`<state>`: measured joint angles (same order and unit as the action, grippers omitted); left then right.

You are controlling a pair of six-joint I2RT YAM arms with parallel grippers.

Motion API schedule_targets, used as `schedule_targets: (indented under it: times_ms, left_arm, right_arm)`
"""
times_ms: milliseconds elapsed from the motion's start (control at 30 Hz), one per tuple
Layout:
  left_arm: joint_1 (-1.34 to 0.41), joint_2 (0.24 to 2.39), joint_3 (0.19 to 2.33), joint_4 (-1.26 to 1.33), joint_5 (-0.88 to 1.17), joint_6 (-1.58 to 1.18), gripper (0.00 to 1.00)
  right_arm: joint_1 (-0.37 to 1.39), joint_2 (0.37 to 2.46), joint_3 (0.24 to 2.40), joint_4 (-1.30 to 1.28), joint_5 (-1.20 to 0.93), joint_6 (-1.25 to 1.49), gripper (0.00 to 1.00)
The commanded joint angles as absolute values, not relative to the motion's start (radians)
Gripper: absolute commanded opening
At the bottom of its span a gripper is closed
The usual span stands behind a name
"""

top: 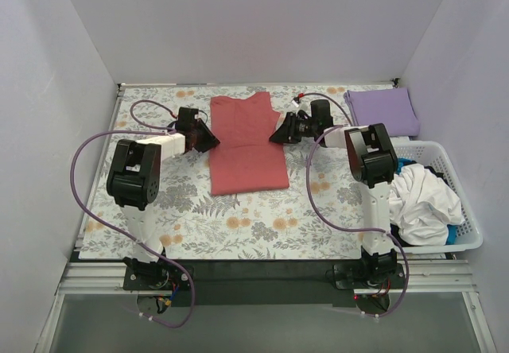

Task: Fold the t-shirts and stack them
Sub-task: Fold the tshirt

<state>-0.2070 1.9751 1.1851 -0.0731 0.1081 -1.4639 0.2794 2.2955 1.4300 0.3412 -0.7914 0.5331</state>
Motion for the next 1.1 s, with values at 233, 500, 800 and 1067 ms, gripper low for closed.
schedule_targets:
  times_ms: [233, 500, 800, 1067]
  left_arm:
    - [-0.209, 1.685, 1.151, -0.202, 0.095, -1.393, 0.41]
    - [-0.311, 1.483, 0.930, -0.270, 0.218, -1.416, 0.42]
    - [-0.337, 1.532, 0.695, -0.282, 0.184, -1.480, 0.21]
    - [-0.331, 1.404, 0.687, -0.385, 0.132, -1.465, 0.26]
  right_arm:
    - [0.272, 2.028, 1.269, 0.347, -0.851, 0.506, 0.38]
    - [0.359, 1.881, 0.999, 0.348, -0.931, 0.476, 0.38]
    - [0.338, 1.962, 0.804, 0.360, -0.891, 0.353, 0.38]
    - [0.345, 1.801, 0.752, 0.356, -0.882, 0.371, 0.38]
